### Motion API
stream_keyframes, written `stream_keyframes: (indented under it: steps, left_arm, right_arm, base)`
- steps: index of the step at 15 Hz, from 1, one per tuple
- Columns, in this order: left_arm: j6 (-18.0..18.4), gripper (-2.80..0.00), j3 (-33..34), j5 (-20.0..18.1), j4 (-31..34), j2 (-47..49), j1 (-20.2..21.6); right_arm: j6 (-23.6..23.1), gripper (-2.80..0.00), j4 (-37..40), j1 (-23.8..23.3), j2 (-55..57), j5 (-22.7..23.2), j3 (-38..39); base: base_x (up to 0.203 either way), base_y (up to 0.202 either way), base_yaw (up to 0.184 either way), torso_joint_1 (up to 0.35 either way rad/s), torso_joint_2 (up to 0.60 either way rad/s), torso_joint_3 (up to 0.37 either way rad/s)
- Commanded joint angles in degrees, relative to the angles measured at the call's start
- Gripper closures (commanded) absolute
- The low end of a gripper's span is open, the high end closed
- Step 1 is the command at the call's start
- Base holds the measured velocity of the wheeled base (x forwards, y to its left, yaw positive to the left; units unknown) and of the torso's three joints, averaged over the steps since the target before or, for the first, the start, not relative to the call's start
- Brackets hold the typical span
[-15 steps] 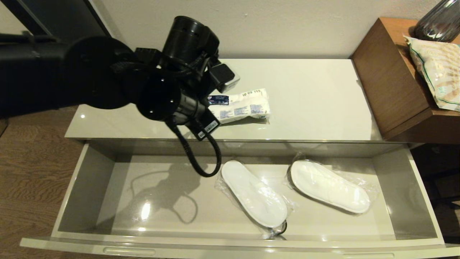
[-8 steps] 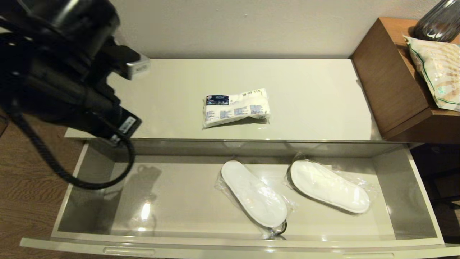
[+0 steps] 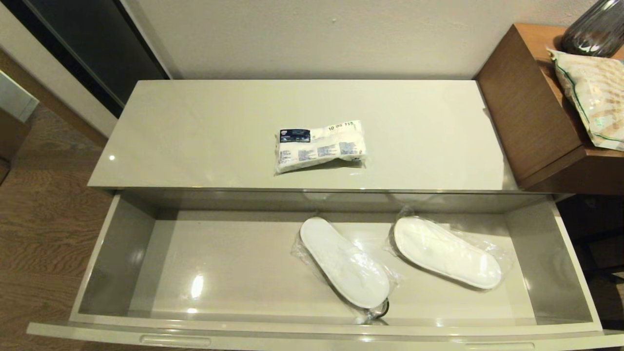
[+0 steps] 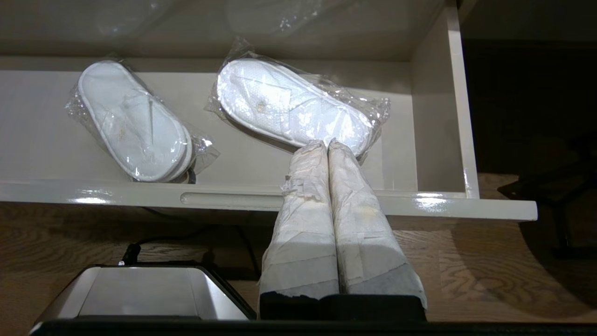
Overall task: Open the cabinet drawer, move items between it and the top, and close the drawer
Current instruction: Take out the disposable slippers from the drawer
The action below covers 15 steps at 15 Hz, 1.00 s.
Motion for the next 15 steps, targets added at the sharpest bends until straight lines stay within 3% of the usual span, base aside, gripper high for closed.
stream_keyframes:
  steps: [1, 4, 7, 9, 10, 12, 14, 15]
  left_arm:
    - [2.01, 0.00, 2.51, -0.71, 3.55, -11.99, 0.97]
    - [2.52, 0.00, 13.51, -3.44, 4.60, -21.29, 5.71]
    - [4.13, 0.00, 24.35, -12.36, 3.00, -31.99, 18.85]
    - [7.45, 0.00, 36.40, -19.07, -4.98, -42.38, 23.71]
    - [8.45, 0.00, 42.87, -21.27, -12.55, -45.55, 24.73]
    - [9.71, 0.00, 54.17, -24.54, -38.98, -48.66, 25.44]
    - [9.66, 0.00, 62.79, -23.73, -64.80, -48.55, 22.64]
    - [9.49, 0.00, 69.09, -22.43, -73.29, -49.58, 20.96]
  right_arm:
    - [-0.19, 0.00, -0.02, 0.02, -0.01, 0.00, 0.01]
    - [-0.14, 0.00, -0.02, 0.02, -0.01, 0.00, 0.01]
    - [-0.05, 0.00, -0.02, 0.02, -0.01, 0.00, 0.01]
    - [-0.01, 0.00, -0.02, 0.02, -0.01, 0.00, 0.01]
    - [-0.18, 0.00, -0.02, 0.02, -0.01, 0.00, 0.01]
    - [-0.01, 0.00, -0.02, 0.02, -0.01, 0.00, 0.01]
    - [-0.15, 0.00, -0.02, 0.02, -0.01, 0.00, 0.01]
    - [-0.01, 0.00, -0.02, 0.02, -0.01, 0.00, 0.01]
  base:
    - [0.000, 0.000, 0.000, 0.000, 0.00, 0.000]
    - [0.000, 0.000, 0.000, 0.000, 0.00, 0.000]
    - [0.000, 0.000, 0.000, 0.000, 0.00, 0.000]
    - [0.000, 0.000, 0.000, 0.000, 0.00, 0.000]
    - [0.000, 0.000, 0.000, 0.000, 0.00, 0.000]
    - [0.000, 0.000, 0.000, 0.000, 0.00, 0.000]
    - [0.000, 0.000, 0.000, 0.000, 0.00, 0.000]
    - [0.000, 0.000, 0.000, 0.000, 0.00, 0.000]
